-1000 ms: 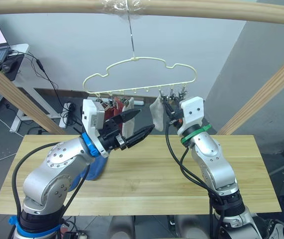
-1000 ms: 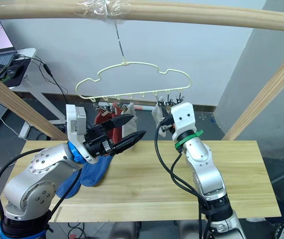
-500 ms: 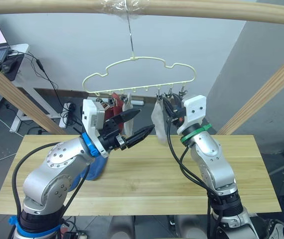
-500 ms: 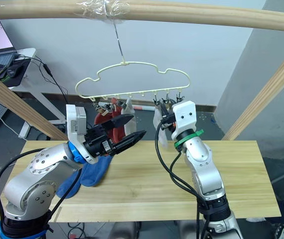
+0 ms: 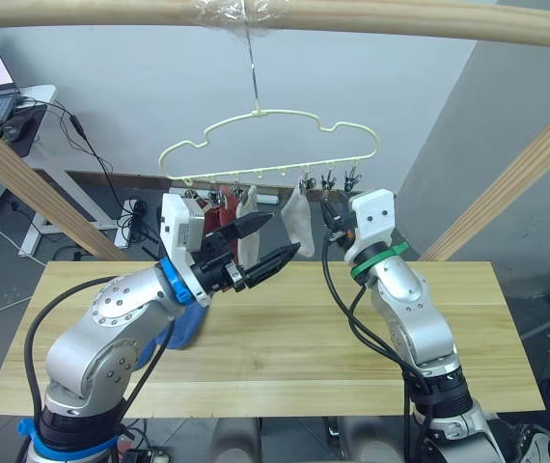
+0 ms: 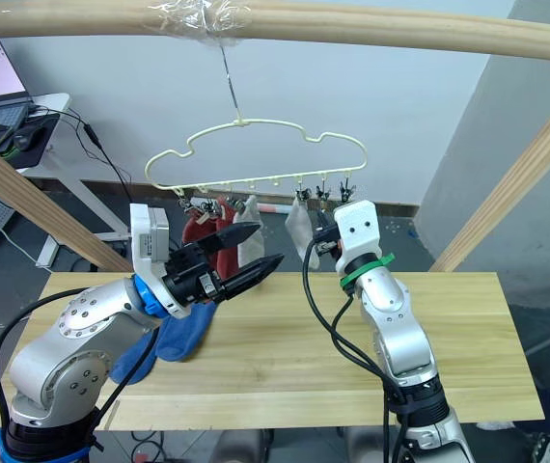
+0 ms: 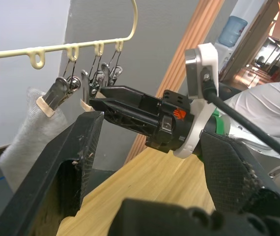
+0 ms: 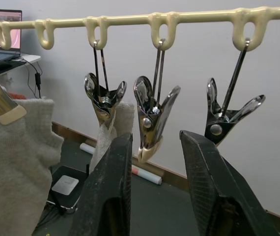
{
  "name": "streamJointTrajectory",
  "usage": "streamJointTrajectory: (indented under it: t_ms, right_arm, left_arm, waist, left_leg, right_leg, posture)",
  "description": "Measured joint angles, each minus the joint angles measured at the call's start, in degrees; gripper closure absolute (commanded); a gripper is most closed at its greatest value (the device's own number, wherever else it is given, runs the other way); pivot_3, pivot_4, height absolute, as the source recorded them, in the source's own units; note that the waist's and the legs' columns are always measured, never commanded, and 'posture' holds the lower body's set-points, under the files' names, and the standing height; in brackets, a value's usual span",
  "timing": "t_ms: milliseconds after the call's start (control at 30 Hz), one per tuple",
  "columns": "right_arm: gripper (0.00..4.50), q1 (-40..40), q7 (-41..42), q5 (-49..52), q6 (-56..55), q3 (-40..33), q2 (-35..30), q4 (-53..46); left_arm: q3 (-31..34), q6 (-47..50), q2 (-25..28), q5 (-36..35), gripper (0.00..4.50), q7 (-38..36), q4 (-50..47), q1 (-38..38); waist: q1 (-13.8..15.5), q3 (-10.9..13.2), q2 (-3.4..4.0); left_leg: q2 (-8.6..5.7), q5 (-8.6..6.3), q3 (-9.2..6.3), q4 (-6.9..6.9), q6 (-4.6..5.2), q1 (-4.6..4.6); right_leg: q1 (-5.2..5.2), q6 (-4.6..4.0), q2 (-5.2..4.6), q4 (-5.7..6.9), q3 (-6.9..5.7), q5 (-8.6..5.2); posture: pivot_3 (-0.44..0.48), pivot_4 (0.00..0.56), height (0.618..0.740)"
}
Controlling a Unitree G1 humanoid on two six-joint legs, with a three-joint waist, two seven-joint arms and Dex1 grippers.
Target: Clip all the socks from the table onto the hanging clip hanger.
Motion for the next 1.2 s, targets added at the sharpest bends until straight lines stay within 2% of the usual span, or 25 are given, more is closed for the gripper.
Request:
streamJointTrajectory:
  t_ms: [433, 967, 1200]
  right_arm:
    - [2.93, -6.21, -2.7, 0.16, 1.59, -0.98, 4.21, 4.63]
    - [2.93, -6.28, -2.28, 1.29, 0.77, -0.43, 6.35, 4.62]
    - [2.93, -6.29, -2.36, 1.97, 0.66, -0.92, 6.99, 4.62]
  left_arm:
    - [-0.12, -0.02, 0.0, 0.37, 0.94, 0.06, 0.03, -0.15]
    - [-0.11, -0.01, -0.14, -0.03, 0.94, 0.27, 0.0, -0.22]
    - [0.21, 0.22, -1.36, -3.57, 0.94, 0.31, -0.07, -1.1]
  waist:
    - [0.03, 0.0, 0.0]
    - [0.04, 0.0, 0.0]
    - [0.05, 0.0, 0.0]
  left_leg:
    - [0.01, 0.0, -0.01, 0.0, 0.01, 0.0]
    - [0.01, 0.0, -0.02, 0.0, 0.01, 0.0]
    - [0.01, 0.0, -0.03, 0.0, 0.01, -0.01]
  right_leg:
    - [0.0, -0.02, 0.0, 0.0, -0.02, 0.01]
    - [0.0, -0.02, 0.0, 0.01, -0.03, 0.02]
    - [0.0, -0.02, 0.0, 0.01, -0.04, 0.02]
  posture:
    - [0.122, 0.24, 0.74]
    - [0.124, 0.241, 0.74]
    - [0.123, 0.242, 0.74]
